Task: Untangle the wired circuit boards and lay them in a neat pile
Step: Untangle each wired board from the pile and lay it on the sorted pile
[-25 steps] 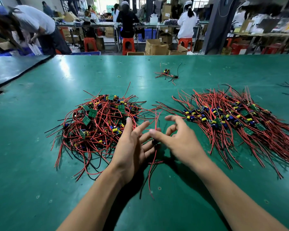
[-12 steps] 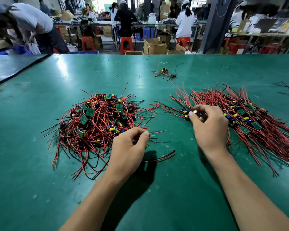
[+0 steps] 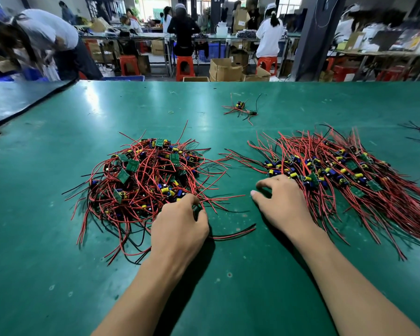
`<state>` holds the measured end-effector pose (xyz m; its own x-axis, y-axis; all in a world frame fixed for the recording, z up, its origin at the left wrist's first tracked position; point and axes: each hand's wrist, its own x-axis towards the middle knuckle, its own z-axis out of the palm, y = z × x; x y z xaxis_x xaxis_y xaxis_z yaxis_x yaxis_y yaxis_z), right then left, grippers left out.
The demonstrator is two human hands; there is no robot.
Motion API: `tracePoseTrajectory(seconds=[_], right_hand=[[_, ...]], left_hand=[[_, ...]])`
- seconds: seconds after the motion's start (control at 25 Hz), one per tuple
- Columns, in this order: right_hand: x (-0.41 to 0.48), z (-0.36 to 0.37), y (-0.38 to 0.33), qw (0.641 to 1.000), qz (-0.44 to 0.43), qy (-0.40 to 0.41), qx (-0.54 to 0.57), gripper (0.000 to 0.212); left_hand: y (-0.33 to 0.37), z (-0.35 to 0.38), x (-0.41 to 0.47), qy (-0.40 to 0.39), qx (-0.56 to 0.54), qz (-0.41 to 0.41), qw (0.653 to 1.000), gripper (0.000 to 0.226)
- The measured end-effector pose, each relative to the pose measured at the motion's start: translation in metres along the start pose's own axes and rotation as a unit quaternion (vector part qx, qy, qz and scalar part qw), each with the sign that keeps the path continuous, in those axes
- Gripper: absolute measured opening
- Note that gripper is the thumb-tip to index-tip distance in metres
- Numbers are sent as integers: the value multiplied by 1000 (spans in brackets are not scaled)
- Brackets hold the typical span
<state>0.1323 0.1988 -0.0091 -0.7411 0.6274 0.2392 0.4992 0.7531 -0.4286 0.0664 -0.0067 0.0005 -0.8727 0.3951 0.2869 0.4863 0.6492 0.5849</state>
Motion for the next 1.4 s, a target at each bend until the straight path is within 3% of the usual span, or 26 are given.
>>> tracePoseTrajectory(seconds=[0.36, 0.44, 0.56, 0.64, 0.72, 0.92, 1.08, 1.2, 1.32, 1.4], right_hand=[[-11, 5, -15, 998, -25, -14, 55, 21], [-12, 2, -18, 991, -29, -15, 129, 15], [-14, -8, -24, 956, -20, -110, 271, 5], [-19, -12, -29, 927, -48, -216, 302, 11], [-22, -12, -34, 905, -58, -255, 335, 14], [-20, -23, -36, 866, -32, -165, 470, 11], [-14, -37, -33, 757, 49, -121, 640, 18], [-12, -42, -30, 710, 84, -111, 690, 21], [-15, -39, -35, 710, 87, -132, 687, 18], [-17, -36, -40, 711, 81, -150, 682, 17]], left_hand=[[0, 5, 5, 4, 27, 20, 999, 19], [-1, 6, 4, 8, 12, 26, 1000, 16], [-2, 9, 2, 11, -43, 56, 997, 11], [-1, 10, 3, 13, -91, 84, 992, 8], [-1, 10, 4, 15, -122, 102, 987, 6], [2, 9, 2, 74, -185, 93, 976, 7], [5, 5, 2, 114, -218, 61, 967, 27], [8, 4, -1, 70, -248, 75, 963, 22], [15, 3, -6, -34, -270, 91, 958, 35], [21, 3, -8, -81, -296, 89, 948, 30]])
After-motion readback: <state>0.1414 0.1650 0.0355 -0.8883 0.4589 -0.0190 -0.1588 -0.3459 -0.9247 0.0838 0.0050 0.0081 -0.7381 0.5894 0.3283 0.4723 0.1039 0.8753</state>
